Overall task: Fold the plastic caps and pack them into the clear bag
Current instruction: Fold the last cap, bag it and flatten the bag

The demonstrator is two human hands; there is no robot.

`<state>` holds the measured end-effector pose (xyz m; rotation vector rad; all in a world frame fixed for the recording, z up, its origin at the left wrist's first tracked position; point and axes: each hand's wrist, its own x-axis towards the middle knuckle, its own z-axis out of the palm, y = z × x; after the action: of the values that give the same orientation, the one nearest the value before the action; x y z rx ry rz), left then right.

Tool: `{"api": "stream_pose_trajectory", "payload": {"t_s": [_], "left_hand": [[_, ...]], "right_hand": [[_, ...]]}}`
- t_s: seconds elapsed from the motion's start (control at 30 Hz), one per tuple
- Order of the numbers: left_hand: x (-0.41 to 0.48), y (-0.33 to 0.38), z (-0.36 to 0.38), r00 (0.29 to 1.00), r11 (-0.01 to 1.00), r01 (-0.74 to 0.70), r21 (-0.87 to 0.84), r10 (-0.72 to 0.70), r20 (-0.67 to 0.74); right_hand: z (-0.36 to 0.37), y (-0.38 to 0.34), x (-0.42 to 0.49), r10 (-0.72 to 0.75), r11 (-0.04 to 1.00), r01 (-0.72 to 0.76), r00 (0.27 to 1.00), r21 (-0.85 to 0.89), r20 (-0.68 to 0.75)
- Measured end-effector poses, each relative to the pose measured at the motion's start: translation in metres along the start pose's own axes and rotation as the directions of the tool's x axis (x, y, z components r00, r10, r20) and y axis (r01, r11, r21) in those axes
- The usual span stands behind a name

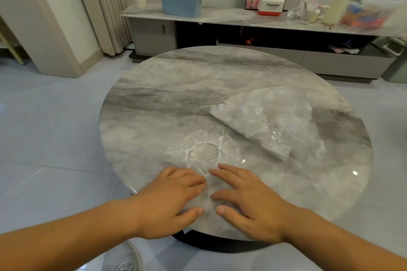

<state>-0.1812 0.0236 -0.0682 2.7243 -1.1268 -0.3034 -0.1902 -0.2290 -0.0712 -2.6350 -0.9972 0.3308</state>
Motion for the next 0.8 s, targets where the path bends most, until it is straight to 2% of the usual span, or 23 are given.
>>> {"api": "stream_pose_trajectory", "payload": {"t_s": [0.13,0.23,0.3,0.47,0.57,0.67,0.8], "left_hand": [[-0.007,-0.018,0.001,0.997,0.996,-0.067,0.05,0.069,-0.027],[-0.013,-0.021,-0.001,0.997,0.997,-0.068,0.021,0.068,-0.032],[-0.016,-0.022,-0.002,0.997,0.998,-0.062,-0.004,0.062,-0.049],[-0.018,-0.019,-0.005,0.982,0.997,-0.043,0.066,0.054,-0.181],[-0.013,-0.022,-0.008,0.988,0.992,-0.073,0.098,0.086,-0.13],[-0.014,-0.033,-0.009,0.996,0.995,-0.094,-0.031,0.094,-0.004],[-0.012,-0.042,-0.013,0.998,0.961,0.032,-0.275,-0.016,0.062]], "right_hand": [[0.001,0.0,0.001,0.044,0.999,-0.043,0.996,-0.013,0.076],[0.004,0.001,-0.001,-0.001,0.996,0.008,0.997,-0.092,0.078],[0.005,0.0,0.0,-0.021,0.993,0.028,0.998,-0.112,0.064],[0.008,-0.002,0.003,-0.036,0.991,0.037,0.999,-0.132,0.011],[0.008,-0.001,0.002,-0.028,0.997,0.027,0.999,-0.07,-0.017],[0.004,0.001,0.0,-0.001,1.0,0.002,0.997,0.02,-0.079],[-0.004,0.009,0.0,0.153,0.958,-0.121,0.983,0.259,-0.105]]}}
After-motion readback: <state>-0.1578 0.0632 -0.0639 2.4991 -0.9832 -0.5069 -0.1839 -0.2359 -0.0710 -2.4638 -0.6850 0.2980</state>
